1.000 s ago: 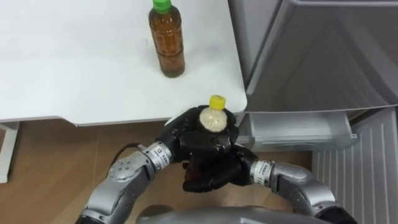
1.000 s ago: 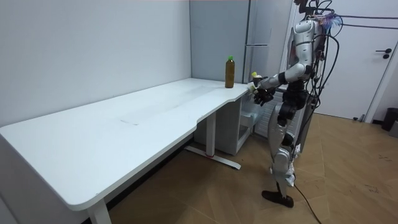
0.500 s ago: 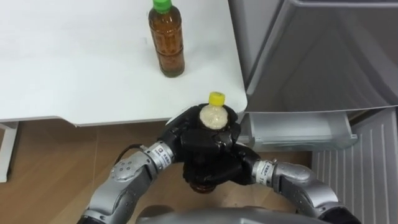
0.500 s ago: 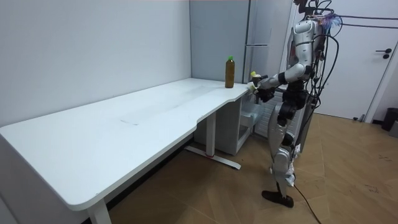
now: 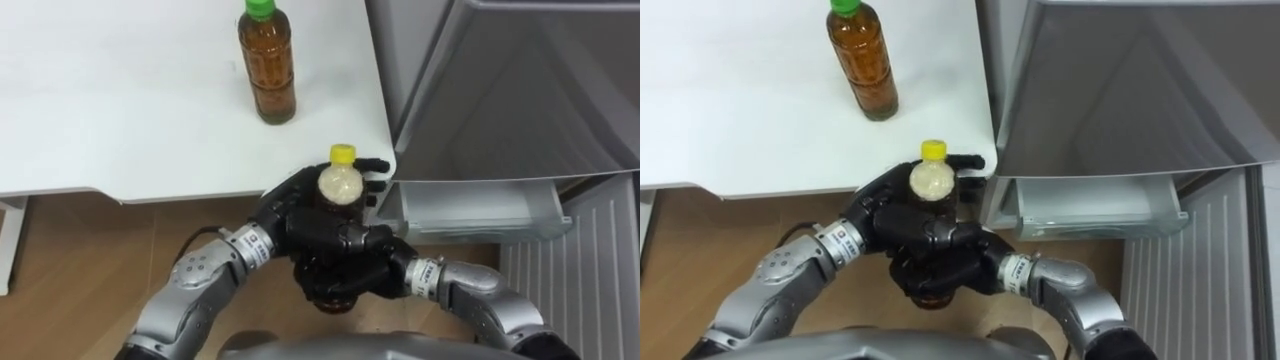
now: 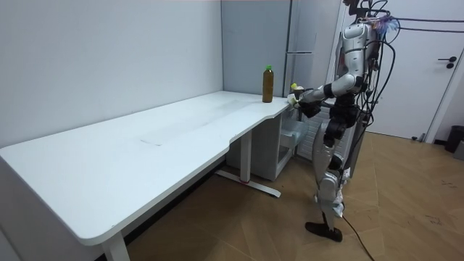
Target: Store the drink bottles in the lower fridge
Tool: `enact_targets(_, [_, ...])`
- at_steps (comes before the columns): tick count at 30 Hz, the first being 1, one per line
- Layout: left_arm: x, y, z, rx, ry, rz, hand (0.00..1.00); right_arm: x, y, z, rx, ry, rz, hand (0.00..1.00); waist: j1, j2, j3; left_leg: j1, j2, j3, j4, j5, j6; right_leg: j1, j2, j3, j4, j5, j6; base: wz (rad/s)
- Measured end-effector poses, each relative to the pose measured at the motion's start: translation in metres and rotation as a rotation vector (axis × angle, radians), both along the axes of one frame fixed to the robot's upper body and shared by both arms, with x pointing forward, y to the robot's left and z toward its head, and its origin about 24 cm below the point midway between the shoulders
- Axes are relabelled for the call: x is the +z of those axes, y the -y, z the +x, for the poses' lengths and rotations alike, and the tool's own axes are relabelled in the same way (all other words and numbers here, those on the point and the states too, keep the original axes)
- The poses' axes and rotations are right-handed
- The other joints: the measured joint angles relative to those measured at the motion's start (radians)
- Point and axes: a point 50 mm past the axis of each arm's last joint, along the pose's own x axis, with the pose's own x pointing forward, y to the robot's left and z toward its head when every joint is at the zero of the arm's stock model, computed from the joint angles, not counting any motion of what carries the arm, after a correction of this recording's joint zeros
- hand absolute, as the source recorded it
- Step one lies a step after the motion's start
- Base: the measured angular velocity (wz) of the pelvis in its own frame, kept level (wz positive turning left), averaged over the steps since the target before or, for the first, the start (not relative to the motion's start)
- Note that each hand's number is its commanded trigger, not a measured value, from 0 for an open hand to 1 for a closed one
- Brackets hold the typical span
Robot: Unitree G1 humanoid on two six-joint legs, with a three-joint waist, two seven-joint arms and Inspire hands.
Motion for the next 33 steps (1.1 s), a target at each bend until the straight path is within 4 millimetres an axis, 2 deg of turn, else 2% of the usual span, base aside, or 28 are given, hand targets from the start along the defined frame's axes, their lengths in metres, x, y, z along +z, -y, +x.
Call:
enact_targets(4, [0.006,0.0,0.001,-0.01,0.025,0.005,0.0,0.002,0.0,0.0,0.006,-0.006,0.037,1.0,-0.011,0.012,0.006,-0.006,0.0,-0.003,0.001,0.0,0.0,-0.008,0.0,-0.005,0.001,0.0,0.0,0.04])
enact_targets(7, [0.017,-0.001,0.004,-0.032,0.07,0.017,0.0,0.005,0.001,0.001,0.021,0.007,0.064,1.0,-0.012,0.016,0.0063,-0.008,0.001,-0.004,0.002,0.0,0.0,-0.01,0.0,-0.005,0.002,0.0,0.0,0.0])
enact_targets(11, [0.06,-0.001,0.018,-0.004,0.263,-0.045,0.0,0.009,0.003,0.003,0.016,0.022,0.104,1.0,-0.014,0.015,0.005,-0.006,0.0,-0.005,0.001,0.0,0.0,-0.008,-0.001,-0.005,0.0,0.0,0.0,0.0])
enact_targets(18, [0.112,0.01,0.028,0.001,0.46,-0.238,0.0,0.001,0.01,-0.006,0.002,-0.042,0.067,1.0,-0.008,0.023,0.0,-0.019,0.0,-0.004,0.001,0.0,0.0,-0.018,-0.001,-0.008,-0.001,0.0,0.0,0.0])
enact_targets(22, [0.126,0.011,0.027,-0.024,0.493,-0.341,0.0,0.0,0.018,-0.009,-0.005,-0.05,0.044,1.0,-0.004,0.037,-0.0091,-0.019,0.0,-0.006,0.002,0.0,0.0,-0.02,-0.001,-0.009,0.0,0.0,0.0,0.0])
enact_targets(25, [0.139,0.01,0.025,-0.041,0.548,-0.373,0.0,-0.005,0.026,-0.017,-0.019,-0.07,0.014,1.0,0.002,0.043,-0.009,-0.007,0.001,-0.007,0.001,0.0,0.0,-0.009,-0.001,-0.008,0.0,0.0,0.0,-0.01])
enact_targets(27, [0.15,0.006,0.026,-0.043,0.605,-0.388,0.0,-0.008,0.034,-0.024,-0.052,-0.092,-0.006,1.0,0.017,0.048,-0.0075,0.005,0.001,-0.008,0.0,0.0,0.0,0.001,-0.001,-0.005,0.0,0.0,0.0,0.0])
enact_targets(31, [0.166,-0.008,0.026,0.001,0.682,-0.401,0.0,-0.018,0.044,-0.037,-0.115,-0.153,-0.053,1.0,0.023,0.051,-0.0051,0.027,0.0,-0.008,-0.009,0.0,0.0,0.019,-0.002,-0.005,-0.001,-0.003,0.0,0.0])
enact_targets(33, [0.18,-0.016,0.023,0.022,0.751,-0.411,0.0,-0.028,0.051,-0.047,-0.143,-0.214,-0.095,1.0,0.024,0.047,-0.0054,0.03,-0.001,-0.009,-0.009,0.0,0.0,0.023,-0.002,-0.005,0.0,-0.007,0.002,0.0])
